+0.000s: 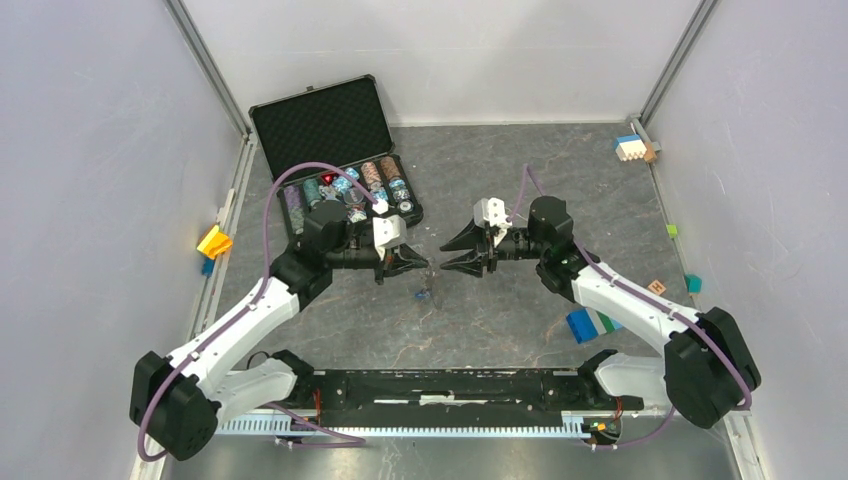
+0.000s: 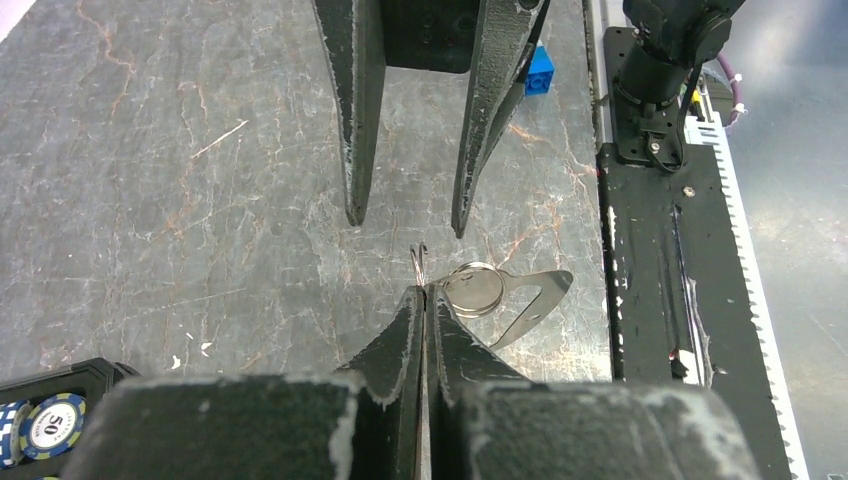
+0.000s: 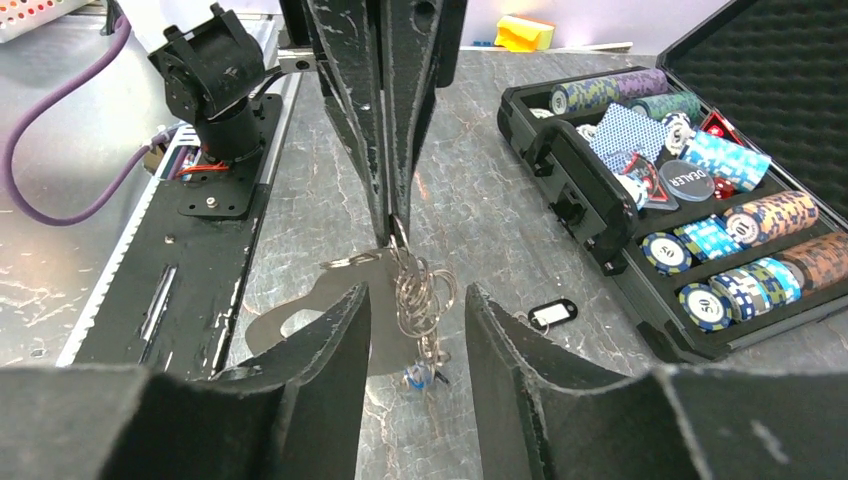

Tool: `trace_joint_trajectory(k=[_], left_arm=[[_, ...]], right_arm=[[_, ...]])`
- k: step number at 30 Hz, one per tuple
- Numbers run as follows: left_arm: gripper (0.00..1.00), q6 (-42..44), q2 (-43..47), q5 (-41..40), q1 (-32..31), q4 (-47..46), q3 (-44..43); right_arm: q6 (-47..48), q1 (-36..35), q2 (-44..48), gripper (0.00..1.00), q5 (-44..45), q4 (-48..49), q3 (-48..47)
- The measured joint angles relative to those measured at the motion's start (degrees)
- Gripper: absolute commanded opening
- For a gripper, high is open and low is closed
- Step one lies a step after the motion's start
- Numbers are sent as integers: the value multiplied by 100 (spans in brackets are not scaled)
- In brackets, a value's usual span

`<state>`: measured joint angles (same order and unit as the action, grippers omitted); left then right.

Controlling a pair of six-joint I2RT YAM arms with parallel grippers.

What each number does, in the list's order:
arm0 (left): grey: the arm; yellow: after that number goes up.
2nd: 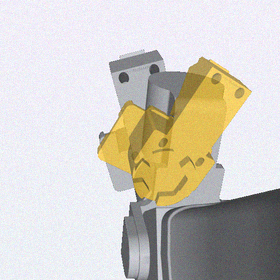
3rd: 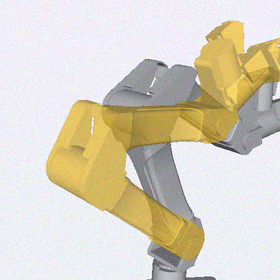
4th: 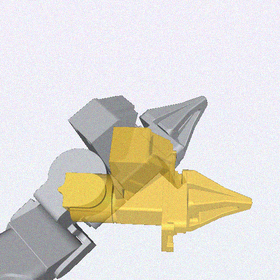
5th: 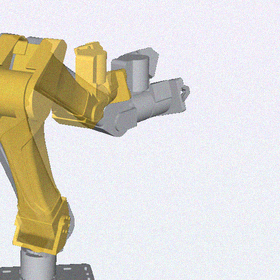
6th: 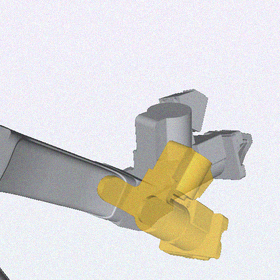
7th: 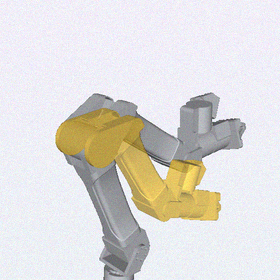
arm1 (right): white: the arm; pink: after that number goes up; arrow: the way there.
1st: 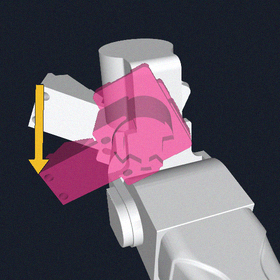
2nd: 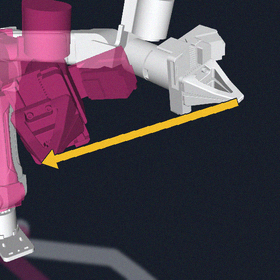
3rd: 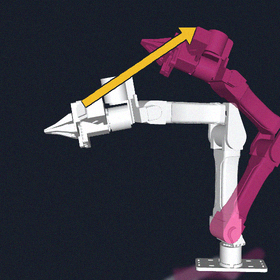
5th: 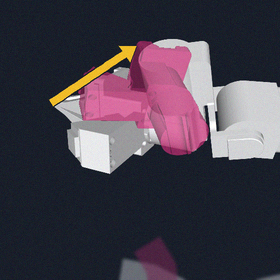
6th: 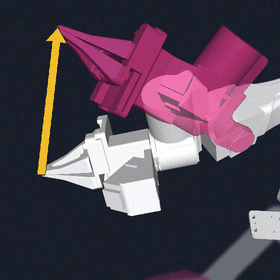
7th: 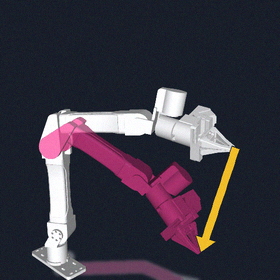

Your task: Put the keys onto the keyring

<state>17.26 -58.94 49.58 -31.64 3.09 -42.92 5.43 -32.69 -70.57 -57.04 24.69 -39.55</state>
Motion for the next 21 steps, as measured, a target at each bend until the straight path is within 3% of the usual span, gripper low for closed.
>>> trace_joint_trajectory(k=[10,17,21], left_arm=[[2,39,-160,52,-37,114,-52],[2,44,-173,125,-39,114,-52],[2,50,-173,184,-57,114,-52]], right_arm=[[-7,-197,-85,36,-92,-2,-57],[55,-295,-199,23,-94,-105,-136],[103,-317,-227,9,-90,-188,-175]])
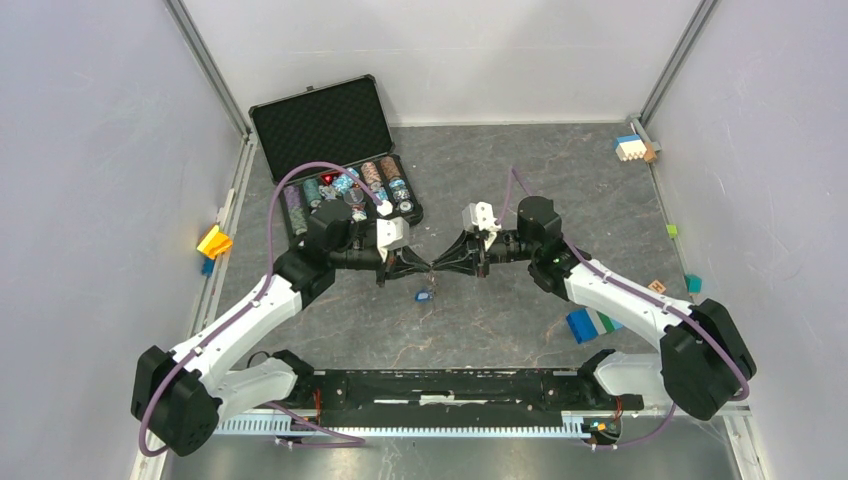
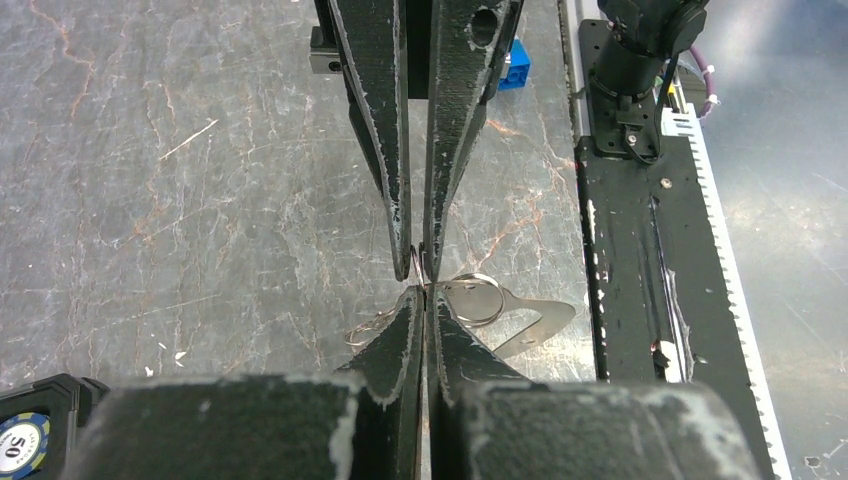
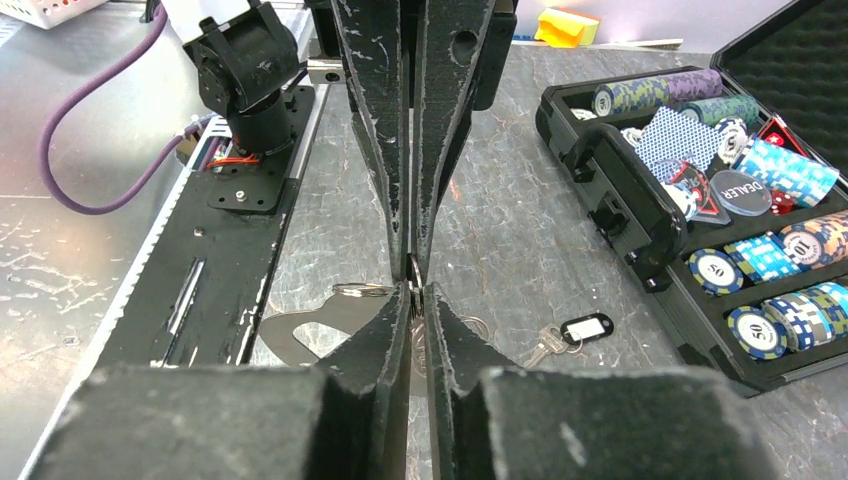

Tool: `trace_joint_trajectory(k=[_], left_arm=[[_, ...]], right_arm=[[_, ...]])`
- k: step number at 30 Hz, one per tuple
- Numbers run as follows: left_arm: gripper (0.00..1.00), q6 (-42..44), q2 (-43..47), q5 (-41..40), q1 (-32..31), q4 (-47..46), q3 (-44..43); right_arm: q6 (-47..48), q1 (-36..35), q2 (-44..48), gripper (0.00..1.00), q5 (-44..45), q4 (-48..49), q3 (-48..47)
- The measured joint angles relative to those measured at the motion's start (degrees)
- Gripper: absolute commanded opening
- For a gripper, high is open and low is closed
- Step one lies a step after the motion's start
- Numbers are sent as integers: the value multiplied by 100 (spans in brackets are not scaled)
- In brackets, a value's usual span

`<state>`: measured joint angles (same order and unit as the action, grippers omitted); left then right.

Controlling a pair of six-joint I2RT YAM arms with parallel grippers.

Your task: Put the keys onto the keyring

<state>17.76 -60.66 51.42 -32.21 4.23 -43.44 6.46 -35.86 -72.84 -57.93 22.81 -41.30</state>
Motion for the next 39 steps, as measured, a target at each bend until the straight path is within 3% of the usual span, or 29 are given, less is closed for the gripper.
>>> trace_joint_trajectory(k=[3,23,31,39], left_arm=[[2,33,0,22,-7,2,0],[8,101,-160,11,-7,-219,0],[17,101,-164,-33,-26,-326,0],[2,98,-170,-35,-31,-341,0]], right_arm=[[26,-2,-4,0,13,-42,-11],[-81,28,-2,0,168,-63,-17],[-164,24,-4,0,162,-22,-17],[-210,28,-7,0,192,-17,-17]])
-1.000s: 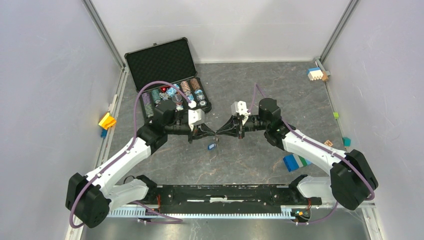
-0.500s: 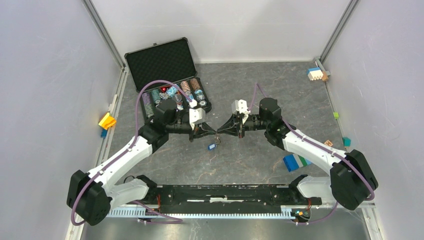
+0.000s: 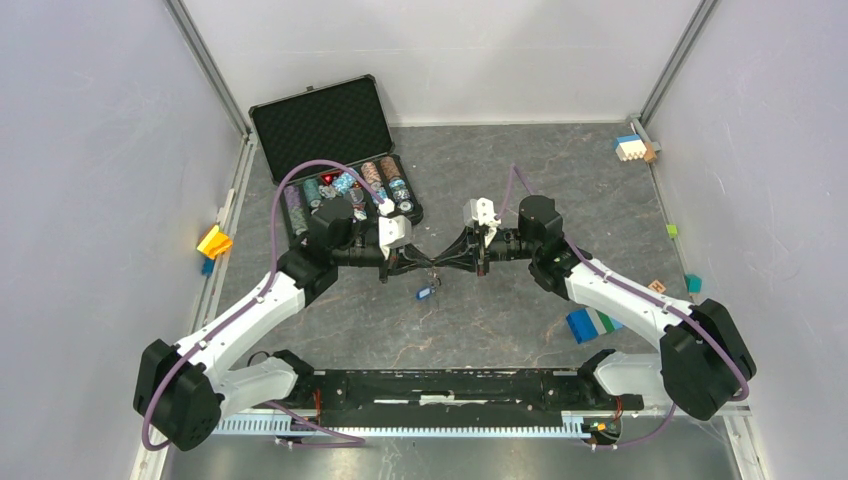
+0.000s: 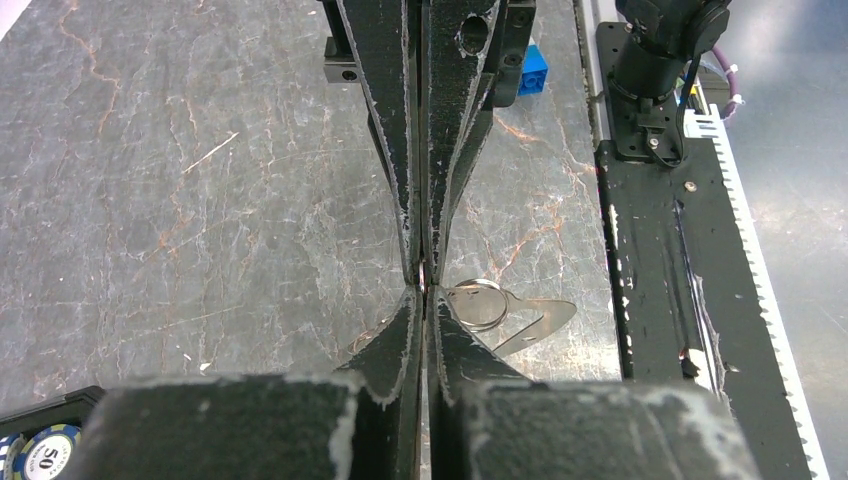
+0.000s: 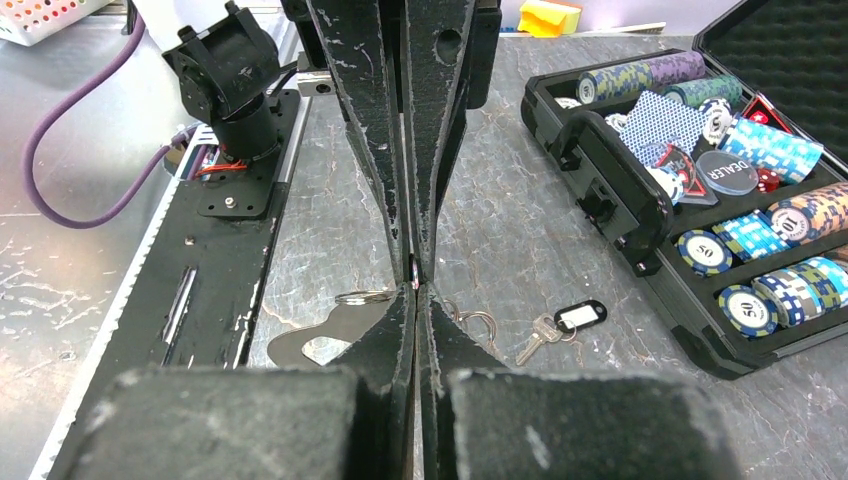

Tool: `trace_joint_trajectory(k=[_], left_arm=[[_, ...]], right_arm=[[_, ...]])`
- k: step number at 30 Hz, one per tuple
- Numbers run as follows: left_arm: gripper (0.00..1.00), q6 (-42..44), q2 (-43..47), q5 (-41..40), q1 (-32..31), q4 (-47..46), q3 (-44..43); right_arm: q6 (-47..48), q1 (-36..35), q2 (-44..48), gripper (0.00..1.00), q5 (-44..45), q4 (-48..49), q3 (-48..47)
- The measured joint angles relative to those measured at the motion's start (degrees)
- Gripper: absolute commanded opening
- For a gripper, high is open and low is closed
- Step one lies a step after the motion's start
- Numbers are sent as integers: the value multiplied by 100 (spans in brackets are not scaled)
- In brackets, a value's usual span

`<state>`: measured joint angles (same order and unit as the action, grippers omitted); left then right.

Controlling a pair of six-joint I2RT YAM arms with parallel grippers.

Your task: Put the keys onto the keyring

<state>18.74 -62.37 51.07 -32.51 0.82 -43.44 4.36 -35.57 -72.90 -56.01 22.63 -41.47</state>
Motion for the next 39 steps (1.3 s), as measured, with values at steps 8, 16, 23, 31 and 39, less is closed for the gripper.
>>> trace_joint_trajectory(k=[8,16,23,31,39], left_arm=[[2,17,46,-42,-9,13,35],[2,243,345,-293,-46,369,44],[2,463,767,-704,-46,1248,-177],[2,603,1370,-1091,68,2618,-1113],[2,710,1840,-2024,70,3906,-2083]], right_arm=[[55,-7,0,3,15,-28,2],[472,-44,0,78,94,-413,-133],[1126,-44,70,82,404,-1185,-501],[1333,-44,-63,79,1163,-1720,-1174],[1200,-76,-1276,65,1786,-1757,-1633]])
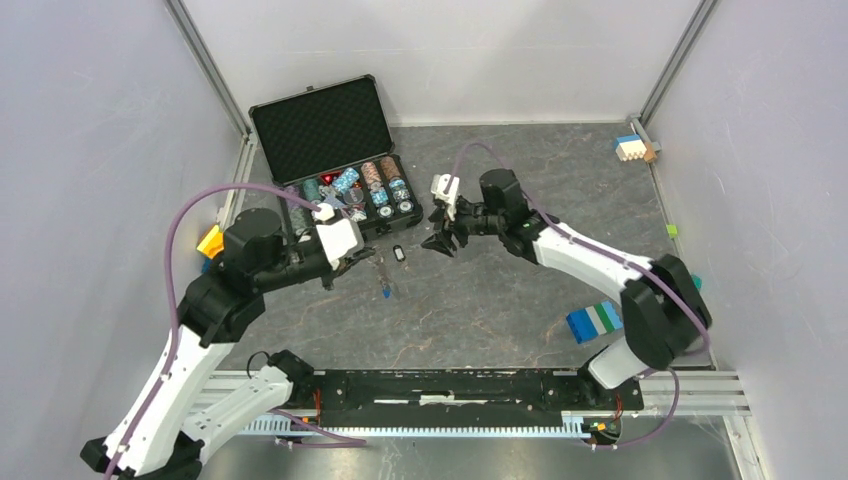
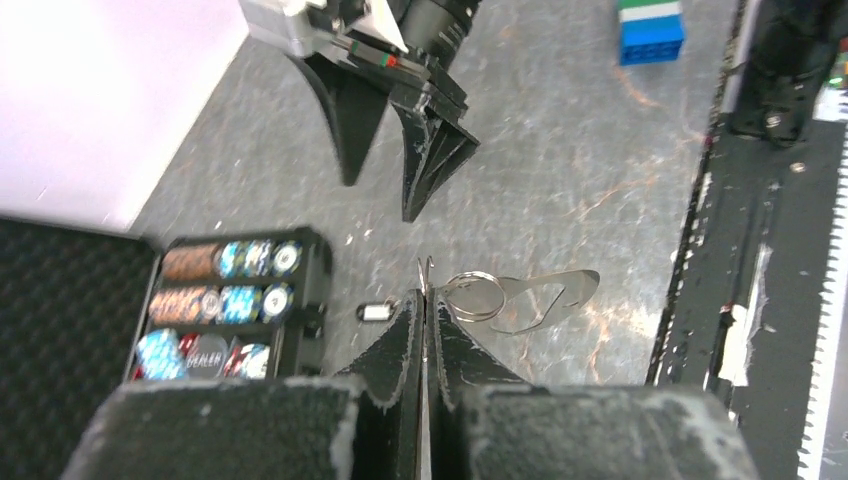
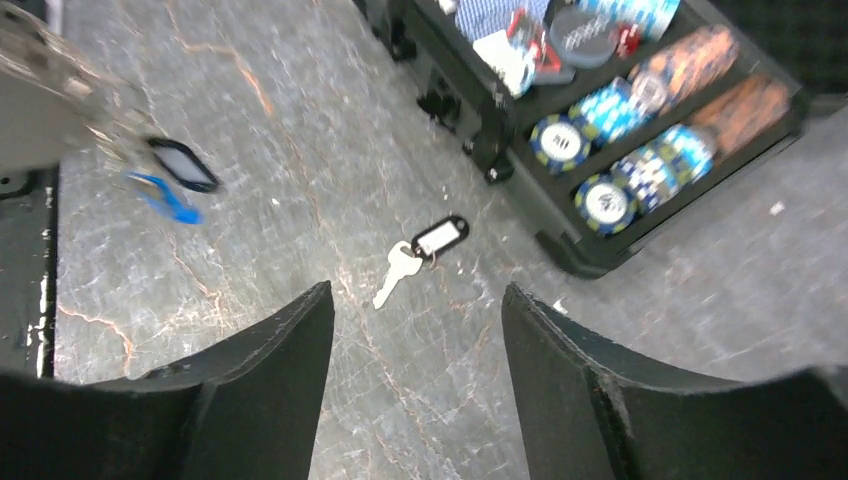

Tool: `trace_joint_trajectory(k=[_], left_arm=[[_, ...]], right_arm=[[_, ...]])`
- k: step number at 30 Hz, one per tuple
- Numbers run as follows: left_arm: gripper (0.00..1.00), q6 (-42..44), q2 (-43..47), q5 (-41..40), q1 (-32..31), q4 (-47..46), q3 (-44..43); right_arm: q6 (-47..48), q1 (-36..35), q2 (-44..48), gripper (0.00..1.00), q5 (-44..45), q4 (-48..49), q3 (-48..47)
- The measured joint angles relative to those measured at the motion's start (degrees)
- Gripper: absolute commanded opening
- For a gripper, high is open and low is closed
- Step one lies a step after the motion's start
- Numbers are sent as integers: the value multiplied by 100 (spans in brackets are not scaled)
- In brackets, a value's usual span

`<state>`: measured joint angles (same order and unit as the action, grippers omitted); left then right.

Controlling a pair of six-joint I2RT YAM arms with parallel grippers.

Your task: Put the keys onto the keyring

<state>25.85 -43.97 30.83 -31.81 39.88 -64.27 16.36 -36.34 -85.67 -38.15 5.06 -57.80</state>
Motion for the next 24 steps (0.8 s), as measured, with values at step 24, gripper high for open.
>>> trace_joint_trajectory(k=[24], left_arm=[[2,39,651,-953,297,922,286]], right_arm=[[977,-452,-3593,64,476,-1810,-2732]])
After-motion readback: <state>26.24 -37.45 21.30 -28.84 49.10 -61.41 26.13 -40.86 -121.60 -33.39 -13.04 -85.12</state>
